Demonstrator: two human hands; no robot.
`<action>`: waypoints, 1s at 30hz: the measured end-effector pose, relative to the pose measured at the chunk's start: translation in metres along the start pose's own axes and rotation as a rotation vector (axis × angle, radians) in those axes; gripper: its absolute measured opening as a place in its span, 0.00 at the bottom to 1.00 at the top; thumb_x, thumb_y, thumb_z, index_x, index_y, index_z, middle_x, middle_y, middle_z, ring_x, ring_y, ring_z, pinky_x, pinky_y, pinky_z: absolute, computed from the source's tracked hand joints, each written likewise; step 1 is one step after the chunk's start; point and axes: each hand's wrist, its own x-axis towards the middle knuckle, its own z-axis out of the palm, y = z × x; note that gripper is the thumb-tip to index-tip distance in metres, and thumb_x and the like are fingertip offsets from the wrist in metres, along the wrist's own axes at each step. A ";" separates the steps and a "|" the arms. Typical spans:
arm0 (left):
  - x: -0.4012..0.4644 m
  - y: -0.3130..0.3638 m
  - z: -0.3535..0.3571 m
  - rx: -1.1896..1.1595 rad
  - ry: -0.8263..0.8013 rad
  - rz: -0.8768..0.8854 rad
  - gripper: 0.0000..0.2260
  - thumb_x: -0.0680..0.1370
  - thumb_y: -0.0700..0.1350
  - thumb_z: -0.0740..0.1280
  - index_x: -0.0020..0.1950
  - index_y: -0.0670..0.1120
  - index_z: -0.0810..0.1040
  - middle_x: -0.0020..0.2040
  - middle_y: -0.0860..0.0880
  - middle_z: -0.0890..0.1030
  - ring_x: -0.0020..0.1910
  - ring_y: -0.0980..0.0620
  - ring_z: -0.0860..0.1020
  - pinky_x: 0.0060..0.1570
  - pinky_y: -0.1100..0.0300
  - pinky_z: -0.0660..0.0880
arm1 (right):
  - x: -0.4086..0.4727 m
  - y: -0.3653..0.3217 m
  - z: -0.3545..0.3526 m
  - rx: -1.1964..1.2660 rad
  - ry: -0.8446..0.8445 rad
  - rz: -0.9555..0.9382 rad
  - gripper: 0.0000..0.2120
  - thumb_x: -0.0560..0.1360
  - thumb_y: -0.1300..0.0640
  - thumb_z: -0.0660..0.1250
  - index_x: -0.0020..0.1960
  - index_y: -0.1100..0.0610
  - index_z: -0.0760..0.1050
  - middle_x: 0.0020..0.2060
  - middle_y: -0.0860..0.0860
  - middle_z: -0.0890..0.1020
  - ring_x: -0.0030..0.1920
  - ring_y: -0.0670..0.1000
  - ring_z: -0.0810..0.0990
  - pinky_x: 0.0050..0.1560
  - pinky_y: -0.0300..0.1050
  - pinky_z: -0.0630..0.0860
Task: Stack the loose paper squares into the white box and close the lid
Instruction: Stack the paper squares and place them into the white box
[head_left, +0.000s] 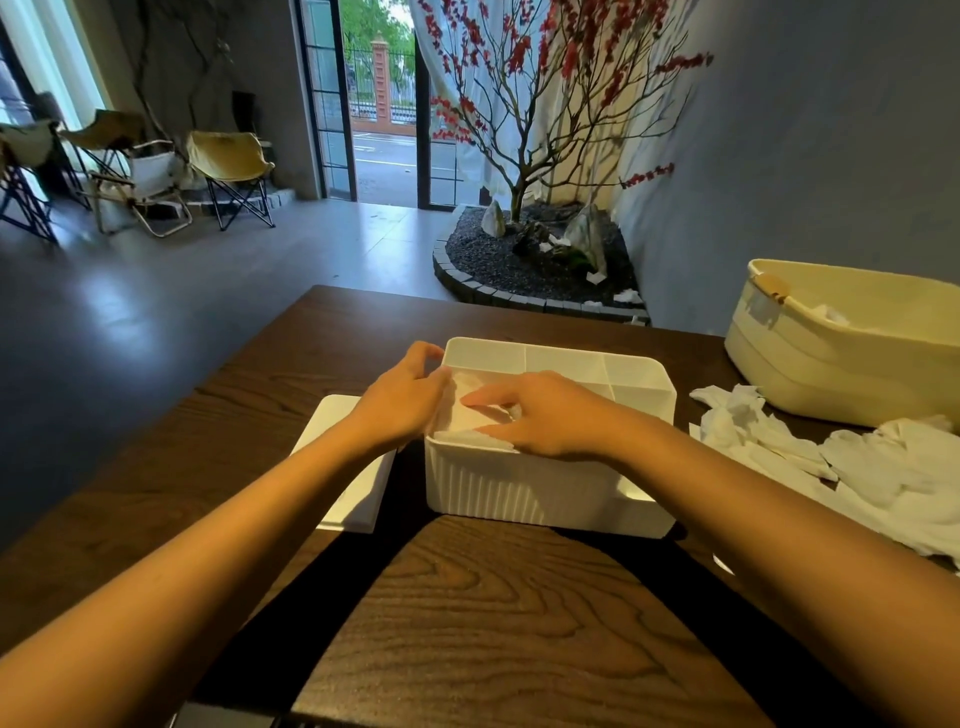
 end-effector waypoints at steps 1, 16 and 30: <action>0.000 0.000 0.000 0.010 -0.003 0.004 0.15 0.86 0.52 0.55 0.72 0.50 0.66 0.68 0.46 0.75 0.60 0.46 0.77 0.62 0.47 0.77 | 0.001 -0.002 -0.003 -0.074 -0.034 0.006 0.21 0.81 0.44 0.62 0.73 0.43 0.70 0.69 0.50 0.76 0.65 0.55 0.74 0.62 0.49 0.71; -0.004 0.004 -0.002 0.057 -0.017 -0.002 0.15 0.86 0.50 0.54 0.72 0.50 0.66 0.68 0.44 0.76 0.59 0.44 0.78 0.62 0.45 0.77 | 0.001 -0.008 -0.012 -0.099 -0.241 -0.110 0.22 0.84 0.45 0.53 0.75 0.50 0.67 0.65 0.54 0.77 0.56 0.50 0.73 0.56 0.42 0.65; -0.004 0.007 0.001 0.120 -0.018 0.021 0.14 0.86 0.49 0.53 0.71 0.50 0.67 0.68 0.44 0.76 0.57 0.45 0.77 0.57 0.49 0.77 | 0.008 -0.010 -0.013 -0.101 -0.290 -0.131 0.18 0.83 0.52 0.60 0.71 0.54 0.70 0.51 0.47 0.75 0.46 0.47 0.71 0.49 0.42 0.65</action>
